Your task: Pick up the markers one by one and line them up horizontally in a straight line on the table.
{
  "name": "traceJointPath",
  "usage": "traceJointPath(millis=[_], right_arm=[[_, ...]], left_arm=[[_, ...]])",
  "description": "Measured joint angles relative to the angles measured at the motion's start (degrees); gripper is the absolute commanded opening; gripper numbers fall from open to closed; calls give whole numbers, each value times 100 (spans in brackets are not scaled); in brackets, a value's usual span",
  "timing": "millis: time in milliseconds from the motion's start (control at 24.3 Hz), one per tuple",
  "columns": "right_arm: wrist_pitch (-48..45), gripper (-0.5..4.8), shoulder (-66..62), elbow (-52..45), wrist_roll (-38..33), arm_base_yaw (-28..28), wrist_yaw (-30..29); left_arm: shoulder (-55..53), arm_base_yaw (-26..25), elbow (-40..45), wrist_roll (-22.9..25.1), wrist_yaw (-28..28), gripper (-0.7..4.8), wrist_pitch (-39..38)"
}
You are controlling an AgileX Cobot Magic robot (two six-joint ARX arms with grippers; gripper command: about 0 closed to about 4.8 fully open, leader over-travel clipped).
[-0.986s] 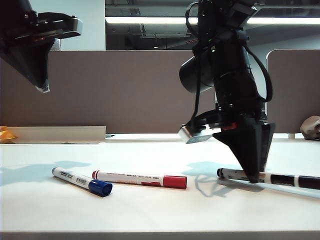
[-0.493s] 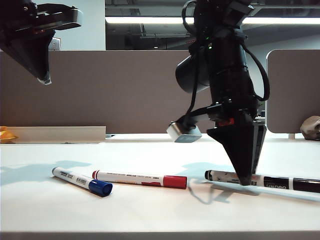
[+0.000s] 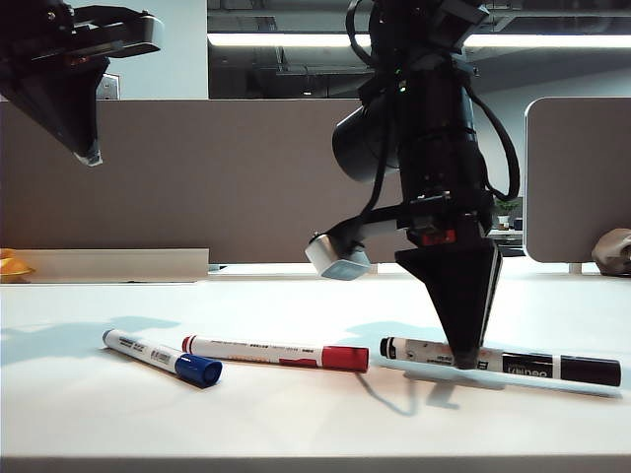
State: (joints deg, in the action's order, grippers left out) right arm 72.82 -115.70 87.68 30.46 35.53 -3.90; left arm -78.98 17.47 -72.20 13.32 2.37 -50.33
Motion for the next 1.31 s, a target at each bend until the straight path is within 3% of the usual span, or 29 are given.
traceJointPath(millis=[493,780,1314], right_arm=[[-92,85,-26,-42,420,0,131],[264,85,72,-575,629,111,131],[4,95,114,-566,382,356,546]], left_arm=[[55,0,-42,0,0,-6,11],[109,0,-42,0,0,-6,24],[144,-2,-46,2,0,-6,22]])
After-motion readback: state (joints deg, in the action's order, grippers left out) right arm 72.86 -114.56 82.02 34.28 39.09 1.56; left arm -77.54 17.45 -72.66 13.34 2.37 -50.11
